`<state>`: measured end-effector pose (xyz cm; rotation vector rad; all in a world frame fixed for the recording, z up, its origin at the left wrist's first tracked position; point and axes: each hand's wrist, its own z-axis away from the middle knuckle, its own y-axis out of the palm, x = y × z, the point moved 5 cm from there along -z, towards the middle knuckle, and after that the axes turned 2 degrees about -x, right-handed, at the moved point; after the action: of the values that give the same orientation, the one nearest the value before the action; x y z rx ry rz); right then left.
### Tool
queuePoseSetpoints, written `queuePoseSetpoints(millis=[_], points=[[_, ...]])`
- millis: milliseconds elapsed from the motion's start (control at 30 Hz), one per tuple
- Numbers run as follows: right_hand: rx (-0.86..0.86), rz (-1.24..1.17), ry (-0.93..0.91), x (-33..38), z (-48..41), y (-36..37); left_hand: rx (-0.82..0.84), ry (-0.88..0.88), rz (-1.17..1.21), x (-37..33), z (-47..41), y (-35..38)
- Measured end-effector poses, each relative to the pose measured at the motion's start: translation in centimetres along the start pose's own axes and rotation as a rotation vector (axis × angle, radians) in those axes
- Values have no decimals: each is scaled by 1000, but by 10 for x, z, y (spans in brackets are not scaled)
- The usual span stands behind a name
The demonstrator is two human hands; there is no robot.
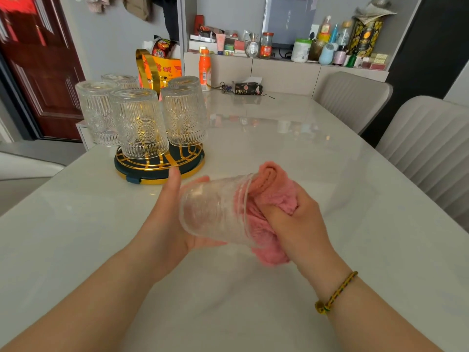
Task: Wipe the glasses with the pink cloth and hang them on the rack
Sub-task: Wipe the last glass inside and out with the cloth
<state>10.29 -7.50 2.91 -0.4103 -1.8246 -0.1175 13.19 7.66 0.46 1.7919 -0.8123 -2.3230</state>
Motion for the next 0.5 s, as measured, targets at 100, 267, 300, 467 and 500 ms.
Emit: queuePoseSetpoints(millis=[100, 267, 300, 467, 500], points=[[89, 156, -156, 9, 3, -1, 29, -186, -30, 13, 2, -2], [-46, -10, 3, -7, -2, 1, -175, 22, -105, 10, -4, -6], [-28, -90, 115, -15, -1, 6, -233, 132, -114, 4, -3, -7], [224, -564, 631, -31, 21, 37, -239, 526, -202, -17, 5, -14], [212, -542, 594, -31, 20, 35, -208, 509, -172, -17, 4, -13]])
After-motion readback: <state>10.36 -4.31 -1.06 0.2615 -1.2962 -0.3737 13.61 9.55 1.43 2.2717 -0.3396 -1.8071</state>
